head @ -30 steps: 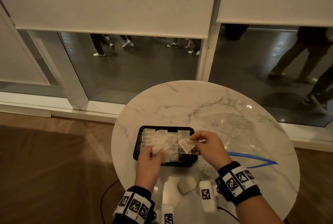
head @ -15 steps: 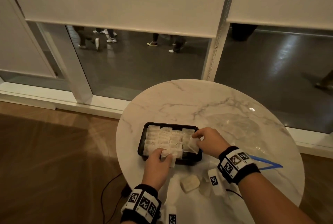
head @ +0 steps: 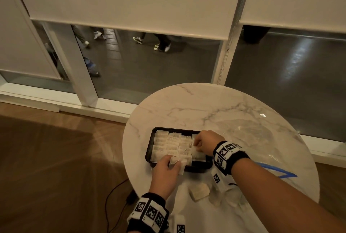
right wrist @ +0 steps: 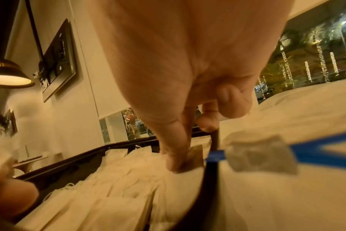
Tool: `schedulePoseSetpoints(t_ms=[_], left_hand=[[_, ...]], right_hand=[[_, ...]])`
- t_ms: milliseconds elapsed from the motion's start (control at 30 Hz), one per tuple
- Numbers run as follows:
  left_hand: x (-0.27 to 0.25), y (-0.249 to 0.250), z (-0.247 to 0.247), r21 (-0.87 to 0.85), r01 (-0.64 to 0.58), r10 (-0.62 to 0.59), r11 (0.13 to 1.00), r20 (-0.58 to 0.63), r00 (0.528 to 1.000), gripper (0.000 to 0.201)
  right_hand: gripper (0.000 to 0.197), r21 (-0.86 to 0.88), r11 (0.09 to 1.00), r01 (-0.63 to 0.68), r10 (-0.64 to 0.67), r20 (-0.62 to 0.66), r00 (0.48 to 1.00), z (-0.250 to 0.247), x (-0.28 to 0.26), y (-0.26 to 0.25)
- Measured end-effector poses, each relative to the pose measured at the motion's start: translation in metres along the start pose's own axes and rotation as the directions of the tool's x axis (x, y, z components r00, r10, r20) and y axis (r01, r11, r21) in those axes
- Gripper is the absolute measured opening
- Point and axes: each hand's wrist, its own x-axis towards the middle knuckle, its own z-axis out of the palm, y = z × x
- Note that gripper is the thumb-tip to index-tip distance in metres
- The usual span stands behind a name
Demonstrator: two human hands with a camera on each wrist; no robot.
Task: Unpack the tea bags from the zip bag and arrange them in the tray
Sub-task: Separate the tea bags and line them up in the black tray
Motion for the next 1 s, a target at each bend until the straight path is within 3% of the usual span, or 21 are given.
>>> schedulePoseSetpoints(t_ms=[200,333,533,667,900,1000], left_hand=[[0.0,-0.001,-0.002,-0.041,0.02,-0.02,0.999,-0.001,1.0,0.007],[0.0,0.0,-0.003,-0.038,0.007,-0.007,0.999,-0.002,1.0,0.007],[0.001,-0.001,-0.001,-0.012,0.007,-0.008,1.0,-0.008,1.0,0.007],[0.001,-0.001,0.0,-0.034,0.02,-0.02,0.999,-0.008,1.0,0.007],[-0.008,0.014,-0.003,-0.125,0.072,-0.072,0.99,0.003,0.997,0.009],[-0.01,0.027,-0.006,-0.156,0.029,-0.031,0.987,-0.012,0.999,0.01]], right_hand=[[0.026,0.046,0.997,-0.056,0.058,-0.048,0.997,0.004,0.006,0.001],[0.029,0.115,0.993,-0.02,0.033,-0.112,0.993,0.003,-0.003,0.0],[0.029,-0.218,0.975,0.034,-0.011,0.107,0.994,0.016,-0.023,-0.021],[0.032,-0.306,0.951,0.041,0.003,0.142,0.99,0.022,-0.023,-0.021],[0.034,-0.201,0.98,0.002,0.025,0.136,0.99,0.017,-0.029,-0.022],[0.033,0.028,0.999,0.025,-0.026,0.042,0.999,0.013,-0.035,-0.021]])
